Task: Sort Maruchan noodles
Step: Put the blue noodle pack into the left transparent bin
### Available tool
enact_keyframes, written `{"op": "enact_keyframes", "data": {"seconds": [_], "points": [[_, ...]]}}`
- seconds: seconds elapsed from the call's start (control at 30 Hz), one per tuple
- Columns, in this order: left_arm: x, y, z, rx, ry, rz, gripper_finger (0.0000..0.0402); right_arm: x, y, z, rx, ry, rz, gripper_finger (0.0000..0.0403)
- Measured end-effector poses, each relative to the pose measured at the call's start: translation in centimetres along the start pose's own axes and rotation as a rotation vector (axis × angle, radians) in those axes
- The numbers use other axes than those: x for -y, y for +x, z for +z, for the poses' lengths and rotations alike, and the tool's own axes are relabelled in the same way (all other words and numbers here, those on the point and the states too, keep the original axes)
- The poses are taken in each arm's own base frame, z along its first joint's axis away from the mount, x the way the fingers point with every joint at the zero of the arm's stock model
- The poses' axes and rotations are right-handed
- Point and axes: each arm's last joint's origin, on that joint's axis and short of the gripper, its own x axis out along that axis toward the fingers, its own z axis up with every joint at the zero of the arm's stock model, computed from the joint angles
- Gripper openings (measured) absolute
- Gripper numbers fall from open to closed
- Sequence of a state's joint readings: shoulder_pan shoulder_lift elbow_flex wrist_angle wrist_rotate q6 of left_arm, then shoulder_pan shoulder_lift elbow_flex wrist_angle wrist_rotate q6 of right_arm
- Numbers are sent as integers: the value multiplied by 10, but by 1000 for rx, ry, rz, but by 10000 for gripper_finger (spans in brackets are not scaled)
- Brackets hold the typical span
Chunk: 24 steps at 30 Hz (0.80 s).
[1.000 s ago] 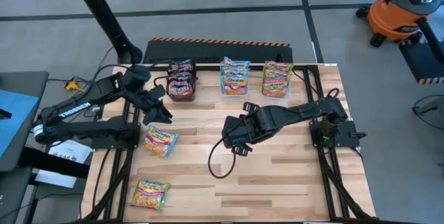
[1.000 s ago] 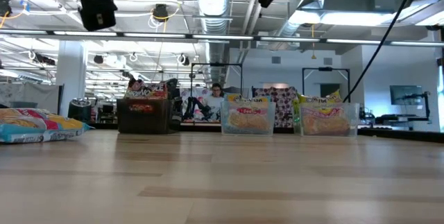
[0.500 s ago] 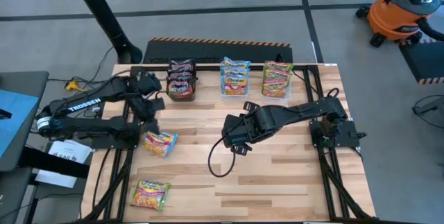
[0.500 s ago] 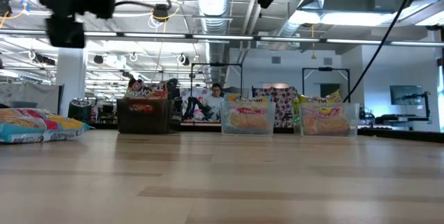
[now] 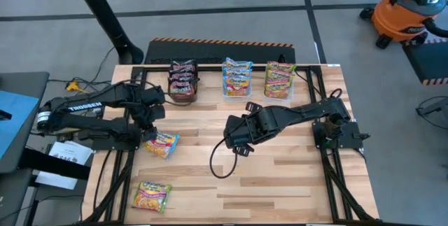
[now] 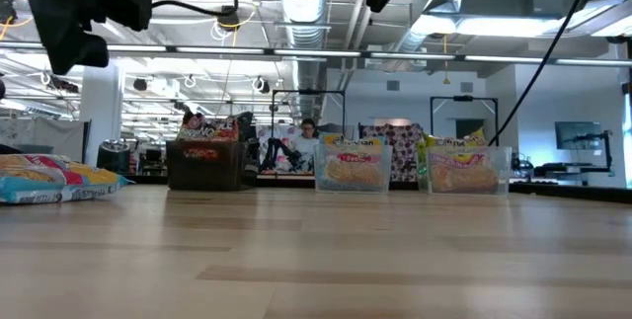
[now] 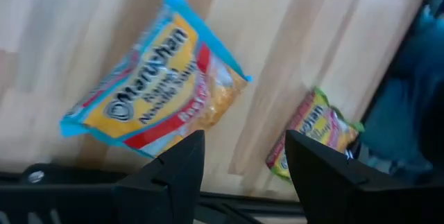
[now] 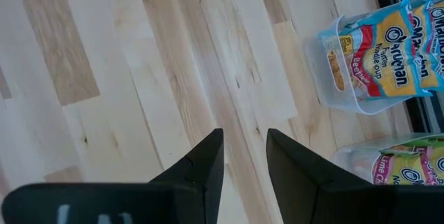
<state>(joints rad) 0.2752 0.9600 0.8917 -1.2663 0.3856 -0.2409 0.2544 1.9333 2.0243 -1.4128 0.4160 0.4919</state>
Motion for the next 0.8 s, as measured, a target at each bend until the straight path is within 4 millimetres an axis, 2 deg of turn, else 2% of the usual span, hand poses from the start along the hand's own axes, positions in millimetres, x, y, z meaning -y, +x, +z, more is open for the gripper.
{"op": "enact_keyframes", "data": {"seconds": [0.17, 0.27, 0.5, 0.8], "points": [[6, 5, -1, -28, 47, 4, 187, 0, 0, 0, 1, -2, 0, 133], [3, 16, -3, -23, 27, 75, 187, 0, 0, 0, 1, -3, -1, 133], [-2, 42, -10, -66, -15, 77, 187, 0, 0, 0, 0, -7, -2, 133], [-8, 66, -16, -49, -89, 126, 187, 0, 0, 0, 1, -6, -3, 133]]}}
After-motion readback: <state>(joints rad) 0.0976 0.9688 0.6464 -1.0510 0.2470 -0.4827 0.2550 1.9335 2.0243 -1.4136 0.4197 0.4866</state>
